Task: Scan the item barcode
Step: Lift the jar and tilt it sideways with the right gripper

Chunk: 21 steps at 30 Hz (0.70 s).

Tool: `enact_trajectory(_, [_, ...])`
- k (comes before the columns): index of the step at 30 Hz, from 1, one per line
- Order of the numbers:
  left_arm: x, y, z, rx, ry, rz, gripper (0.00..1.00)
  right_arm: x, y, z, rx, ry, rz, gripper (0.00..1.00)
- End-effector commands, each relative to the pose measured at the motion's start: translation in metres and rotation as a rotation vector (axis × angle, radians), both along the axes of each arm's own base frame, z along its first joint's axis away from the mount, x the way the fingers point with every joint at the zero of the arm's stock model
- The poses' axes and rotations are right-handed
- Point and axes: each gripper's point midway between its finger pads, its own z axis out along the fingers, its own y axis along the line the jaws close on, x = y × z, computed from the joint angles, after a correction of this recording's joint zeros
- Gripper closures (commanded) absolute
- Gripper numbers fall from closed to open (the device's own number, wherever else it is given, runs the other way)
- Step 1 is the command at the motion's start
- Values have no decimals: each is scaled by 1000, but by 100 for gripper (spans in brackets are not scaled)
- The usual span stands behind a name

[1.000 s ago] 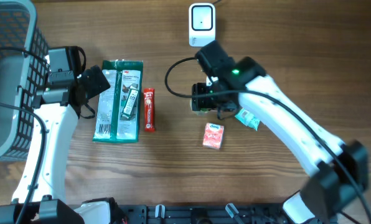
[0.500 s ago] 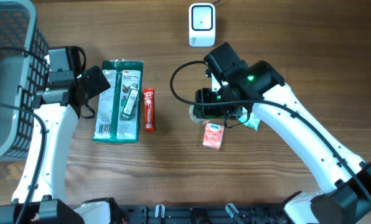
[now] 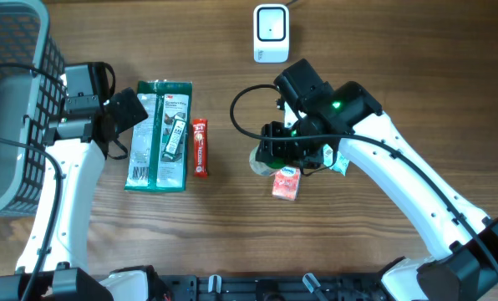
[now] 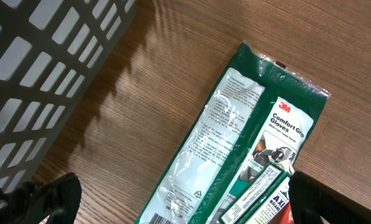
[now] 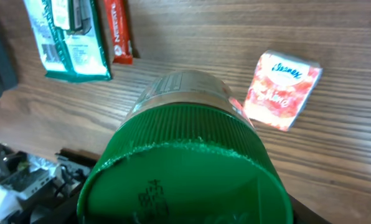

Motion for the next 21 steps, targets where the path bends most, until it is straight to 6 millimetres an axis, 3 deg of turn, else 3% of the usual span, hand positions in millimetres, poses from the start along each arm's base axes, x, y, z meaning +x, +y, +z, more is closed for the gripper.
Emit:
enact_trajectory(1, [0,1,3,-5,-11,11,0,-9,12,18,96,25,8,96])
enact_trajectory(14, [0,1,3,-5,-11,11,0,-25,3,15,50,154,-118,96])
enact_trajectory(21, [0,1,3,-5,-11,11,0,-35,14,23,124,214,-94,91])
